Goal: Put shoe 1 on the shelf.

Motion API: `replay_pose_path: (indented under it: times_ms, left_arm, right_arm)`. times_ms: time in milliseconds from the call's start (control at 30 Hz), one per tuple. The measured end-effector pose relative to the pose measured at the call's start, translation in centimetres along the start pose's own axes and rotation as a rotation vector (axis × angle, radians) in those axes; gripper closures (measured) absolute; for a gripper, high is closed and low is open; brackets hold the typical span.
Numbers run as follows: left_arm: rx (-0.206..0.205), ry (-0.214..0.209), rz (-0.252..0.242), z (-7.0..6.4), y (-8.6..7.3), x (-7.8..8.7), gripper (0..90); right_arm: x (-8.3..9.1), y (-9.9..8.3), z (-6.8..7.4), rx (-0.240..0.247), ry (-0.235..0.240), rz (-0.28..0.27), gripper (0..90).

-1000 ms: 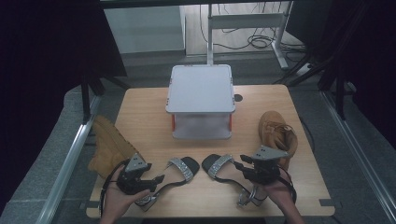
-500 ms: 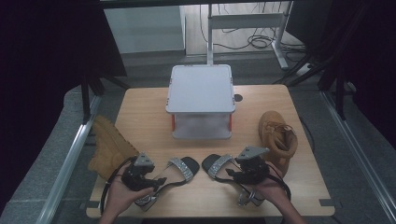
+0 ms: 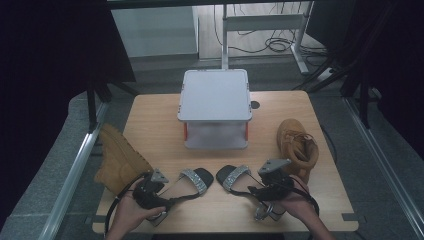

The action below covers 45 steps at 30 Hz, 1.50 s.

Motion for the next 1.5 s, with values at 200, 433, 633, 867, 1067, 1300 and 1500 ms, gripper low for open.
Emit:
replay_pose_path:
  times_ms: [200, 433, 633, 867, 1067, 1300, 1500]
  left_arm:
    - [-0.004, 0.011, 0.087, 0.2, -0.5, -1.3, 28.9]
    - [0.002, 0.007, 0.114, 0.1, -0.6, -2.0, 31.5]
    - [0.016, -0.008, 0.133, 0.1, -0.6, -2.3, 32.1]
    - [0.037, -0.045, 0.162, 0.0, -0.7, -2.9, 36.3]
    - [0.05, -0.056, 0.172, -0.2, -0.6, -3.1, 40.9]
    - [0.072, -0.059, 0.153, -0.1, -0.6, -3.0, 42.2]
    - [0.105, -0.075, 0.111, 0.0, -0.2, -2.6, 42.4]
  right_arm:
    - [-0.3, -0.8, -0.2, 0.0, 0.005, 0.031, 33.6]
    - [-1.4, -2.0, -0.5, 0.01, 0.019, 0.127, 30.1]
    - [-2.1, -2.8, -0.3, 0.022, 0.032, 0.215, 28.7]
    - [-3.1, -3.3, -0.2, 0.025, 0.043, 0.299, 30.1]
    - [-3.7, -3.3, 0.1, 0.013, 0.067, 0.343, 38.2]
    - [-3.6, -3.3, -0.1, -0.019, 0.057, 0.33, 40.8]
    - [-3.5, -3.1, -0.2, -0.067, 0.071, 0.299, 41.8]
Point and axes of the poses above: each handheld gripper's, and its own axes: x roughly backward along the jaws, y roughly out of its top, z roughly to its left, the point moved 9 cm from there along -x, roughly forward along the jaws
